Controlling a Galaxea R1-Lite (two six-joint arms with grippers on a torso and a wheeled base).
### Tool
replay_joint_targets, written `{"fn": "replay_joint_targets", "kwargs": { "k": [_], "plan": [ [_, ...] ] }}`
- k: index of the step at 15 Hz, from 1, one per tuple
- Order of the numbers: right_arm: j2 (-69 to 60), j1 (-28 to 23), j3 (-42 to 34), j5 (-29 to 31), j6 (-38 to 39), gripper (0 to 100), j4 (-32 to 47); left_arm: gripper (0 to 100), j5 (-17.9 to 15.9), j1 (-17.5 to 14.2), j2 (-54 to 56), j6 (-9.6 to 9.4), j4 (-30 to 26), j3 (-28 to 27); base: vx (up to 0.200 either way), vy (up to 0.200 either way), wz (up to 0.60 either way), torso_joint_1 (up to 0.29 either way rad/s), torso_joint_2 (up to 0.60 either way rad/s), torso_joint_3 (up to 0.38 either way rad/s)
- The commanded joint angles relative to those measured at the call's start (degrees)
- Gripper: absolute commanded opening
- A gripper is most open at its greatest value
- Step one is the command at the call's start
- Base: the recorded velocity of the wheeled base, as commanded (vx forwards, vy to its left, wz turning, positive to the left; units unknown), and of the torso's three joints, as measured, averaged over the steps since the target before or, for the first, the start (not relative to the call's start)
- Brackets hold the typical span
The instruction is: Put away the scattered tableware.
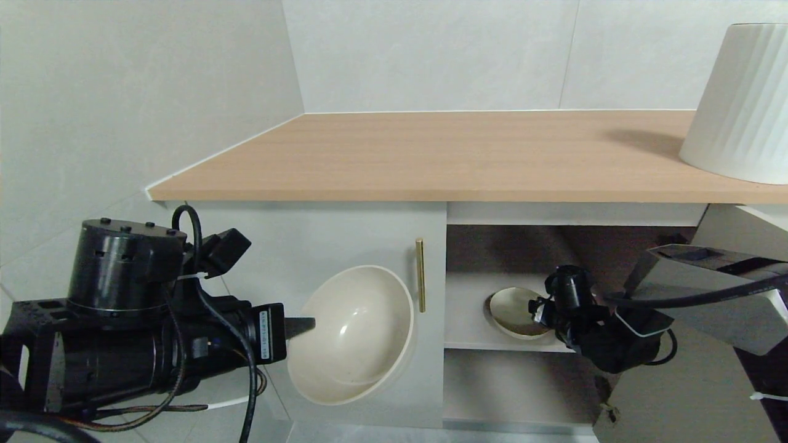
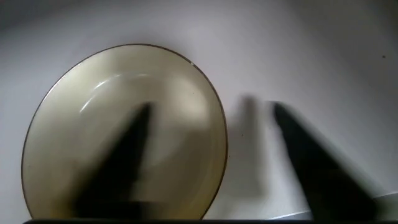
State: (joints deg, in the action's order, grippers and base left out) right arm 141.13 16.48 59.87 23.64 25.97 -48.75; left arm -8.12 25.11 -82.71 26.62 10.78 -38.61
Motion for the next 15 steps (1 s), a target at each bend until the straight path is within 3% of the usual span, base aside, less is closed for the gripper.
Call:
{"fn": "replay_joint_targets", "kwargs": {
  "k": [1,6,8,12,15],
  "plan": [
    [-1.30,0.04,-0.54,0.01,0.14,100,-0.03,0,0.03,0.02,-0.08,0.01,0.03,-0.06,0.000,0.000,0.00,0.000,0.00,0.000],
    [-12.28,0.83,-7.57,-3.42,-0.13,100,0.59,0,0.65,0.11,-2.10,0.27,-0.49,-2.00,0.000,0.000,0.00,0.000,0.00,0.000],
    [-26.08,5.23,-11.62,-10.89,-0.57,100,6.65,0,1.26,1.96,-5.18,0.27,-0.58,-2.88,0.000,0.000,0.00,0.000,0.00,0.000],
    [-46.56,12.79,-9.51,-18.45,-5.66,100,27.22,0,11.02,5.39,-11.07,0.01,-0.58,-6.57,0.000,0.000,0.00,0.000,0.00,0.000],
    [-55.00,18.94,-7.22,-22.67,-7.16,100,41.54,0,16.38,8.11,-13.70,-0.43,-0.67,-7.62,0.000,0.000,0.00,0.000,0.00,0.000]
  ]
}}
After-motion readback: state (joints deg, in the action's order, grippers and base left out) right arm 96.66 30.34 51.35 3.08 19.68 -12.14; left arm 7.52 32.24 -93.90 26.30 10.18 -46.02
